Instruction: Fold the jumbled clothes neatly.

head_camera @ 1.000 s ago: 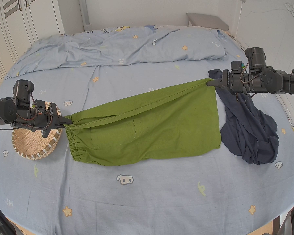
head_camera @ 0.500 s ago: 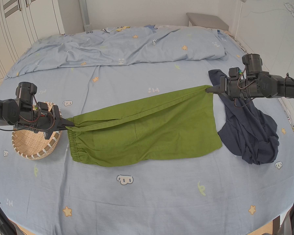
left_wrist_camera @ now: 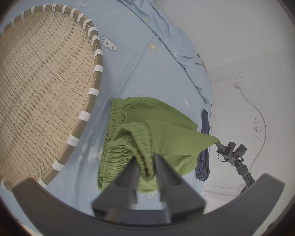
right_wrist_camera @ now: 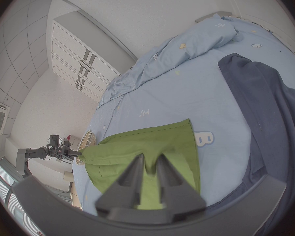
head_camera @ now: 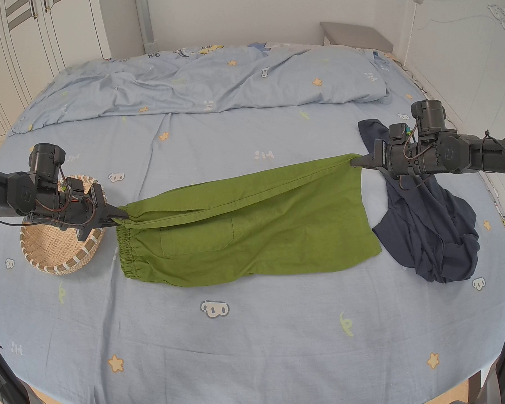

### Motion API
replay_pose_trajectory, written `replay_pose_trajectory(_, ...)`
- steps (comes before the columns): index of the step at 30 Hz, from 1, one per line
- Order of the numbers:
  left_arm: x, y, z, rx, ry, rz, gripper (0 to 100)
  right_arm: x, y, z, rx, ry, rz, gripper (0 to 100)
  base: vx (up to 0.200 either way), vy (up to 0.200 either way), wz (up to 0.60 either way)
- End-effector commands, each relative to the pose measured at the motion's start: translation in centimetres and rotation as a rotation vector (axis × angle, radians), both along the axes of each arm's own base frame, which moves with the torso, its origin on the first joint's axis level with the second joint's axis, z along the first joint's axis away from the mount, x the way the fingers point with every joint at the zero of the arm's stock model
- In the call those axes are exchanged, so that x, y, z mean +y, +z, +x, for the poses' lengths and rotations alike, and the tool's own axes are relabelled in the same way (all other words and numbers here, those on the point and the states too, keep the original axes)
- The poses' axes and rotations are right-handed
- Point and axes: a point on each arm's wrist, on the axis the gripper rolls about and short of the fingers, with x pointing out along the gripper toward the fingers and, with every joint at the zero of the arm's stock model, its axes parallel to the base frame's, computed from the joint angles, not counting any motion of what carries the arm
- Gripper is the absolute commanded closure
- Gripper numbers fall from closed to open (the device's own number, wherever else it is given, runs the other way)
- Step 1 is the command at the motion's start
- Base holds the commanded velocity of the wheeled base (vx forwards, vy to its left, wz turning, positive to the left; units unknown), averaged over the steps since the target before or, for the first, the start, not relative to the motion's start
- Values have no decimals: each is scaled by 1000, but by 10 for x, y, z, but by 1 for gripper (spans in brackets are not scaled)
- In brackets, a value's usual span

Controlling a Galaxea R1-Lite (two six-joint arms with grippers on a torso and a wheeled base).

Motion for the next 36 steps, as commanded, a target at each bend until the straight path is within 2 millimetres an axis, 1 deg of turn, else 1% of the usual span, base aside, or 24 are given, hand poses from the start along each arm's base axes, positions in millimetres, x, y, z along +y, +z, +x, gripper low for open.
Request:
replay_pose_trajectory(1,-1,-2,4,-4,-5,2,0,2,-2,1,3,7,0,0,0,0,0)
replay_pose_trajectory(4,0,-4,12,-21,-5,4,0,6,-8,1,10,23,-9,0,0,0,0)
replay_pose_trajectory(10,1,2,12,-51,6,-4,0,6,-10,-1,22,27,-11,0,0,0,0)
replay_pose_trajectory(13,0,7,14,-75,29,-32,0,6,-11,-6,34,30,-11,0,0,0,0)
replay_pose_trajectory(16,-1,13,15,-102,65,-80,0,5,-5,-17,40,31,-11,0,0,0,0)
replay_pose_trajectory(19,-2,17,6,-107,59,-100,0,2,-6,-30,55,27,-15,0,0,0,0)
replay_pose_trajectory(20,-5,18,0,-108,43,-107,0,1,-7,-38,65,24,-16,0,0,0,0)
replay_pose_trajectory(21,-14,17,-2,-103,-5,-124,0,-1,-7,-57,84,23,-12,0,0,0,0)
replay_pose_trajectory(22,-21,17,-1,-102,-28,-127,0,-3,-5,-67,80,21,-9,0,0,0,0)
replay_pose_trajectory(23,-22,17,-1,-102,-31,-127,0,-3,-5,-69,79,23,-8,0,0,0,0)
replay_pose_trajectory(24,-36,14,2,-93,-68,-127,0,-6,-5,-83,58,17,-4,0,0,0,0)
replay_pose_trajectory(26,-45,2,8,-57,-92,-129,0,-9,-8,-92,40,8,8,0,0,0,0)
replay_pose_trajectory(27,-48,-4,11,-43,-99,-128,0,-9,-8,-94,32,0,22,0,0,0,0)
replay_pose_trajectory(29,-49,-13,16,-33,-115,-114,0,-10,-3,-97,12,-10,43,0,0,0,0)
replay_pose_trajectory(31,-50,-14,16,-32,-117,-113,0,-10,-3,-97,11,-10,44,0,0,0,0)
replay_pose_trajectory(32,-51,-19,21,-35,-125,-102,0,-11,-1,-97,4,-13,47,0,0,0,0)
replay_pose_trajectory(33,-52,-19,26,-47,-129,-95,0,-11,-1,-98,4,-13,47,0,0,0,0)
replay_pose_trajectory(36,-54,-22,51,-89,-107,-74,0,-11,-4,-99,10,-10,43,0,0,0,0)
